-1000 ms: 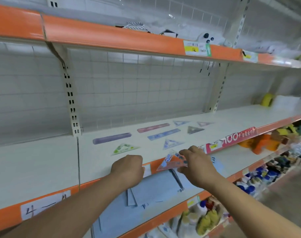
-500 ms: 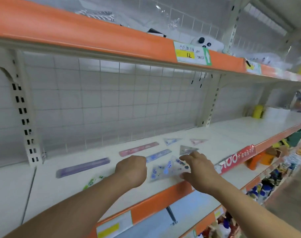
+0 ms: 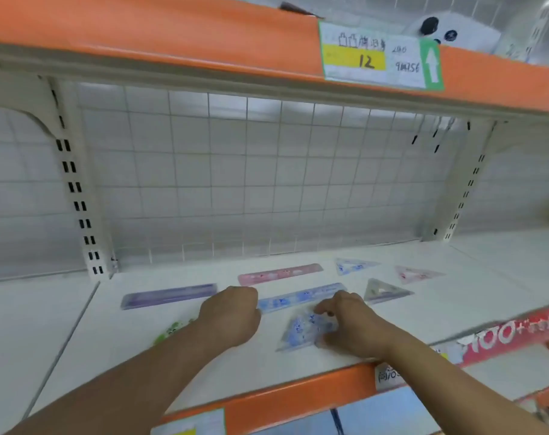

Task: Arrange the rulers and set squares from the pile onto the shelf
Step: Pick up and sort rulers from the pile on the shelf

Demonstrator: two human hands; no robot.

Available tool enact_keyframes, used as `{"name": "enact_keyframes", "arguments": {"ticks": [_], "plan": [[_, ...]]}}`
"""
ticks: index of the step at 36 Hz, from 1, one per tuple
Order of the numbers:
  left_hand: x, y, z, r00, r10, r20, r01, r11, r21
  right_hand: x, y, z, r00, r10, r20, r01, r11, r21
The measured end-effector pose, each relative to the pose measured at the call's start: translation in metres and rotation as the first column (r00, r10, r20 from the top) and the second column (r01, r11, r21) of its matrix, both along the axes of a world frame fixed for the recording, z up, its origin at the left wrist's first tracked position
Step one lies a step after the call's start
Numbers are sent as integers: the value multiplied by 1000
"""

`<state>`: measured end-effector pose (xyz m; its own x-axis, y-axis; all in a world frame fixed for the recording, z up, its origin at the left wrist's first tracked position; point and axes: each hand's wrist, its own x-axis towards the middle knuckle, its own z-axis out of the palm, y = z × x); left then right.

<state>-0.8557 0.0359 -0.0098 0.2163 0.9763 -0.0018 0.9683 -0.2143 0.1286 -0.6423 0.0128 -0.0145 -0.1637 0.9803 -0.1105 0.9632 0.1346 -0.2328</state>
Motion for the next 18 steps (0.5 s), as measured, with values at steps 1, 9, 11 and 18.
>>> {"name": "enact_keyframes", "arguments": {"ticks": [1,9,11,18], "plan": [[0,-1,1,1000,17,6,-17,1000,-1,1,4,0,1000,12,-14,-12,1000,-11],[9,-17,-1,991,136,-5,-136,990,-24,14,21,-12,996,75,-52,-78,996,-52],[12,-20,-3,987,158,-8,-158,987,-26,16,22,-13,993,102,-54,-104,994,-45],[23,-25,0,985,175,-8,-175,984,-9,27,20,-14,987,147,-60,-149,989,-25]]}}
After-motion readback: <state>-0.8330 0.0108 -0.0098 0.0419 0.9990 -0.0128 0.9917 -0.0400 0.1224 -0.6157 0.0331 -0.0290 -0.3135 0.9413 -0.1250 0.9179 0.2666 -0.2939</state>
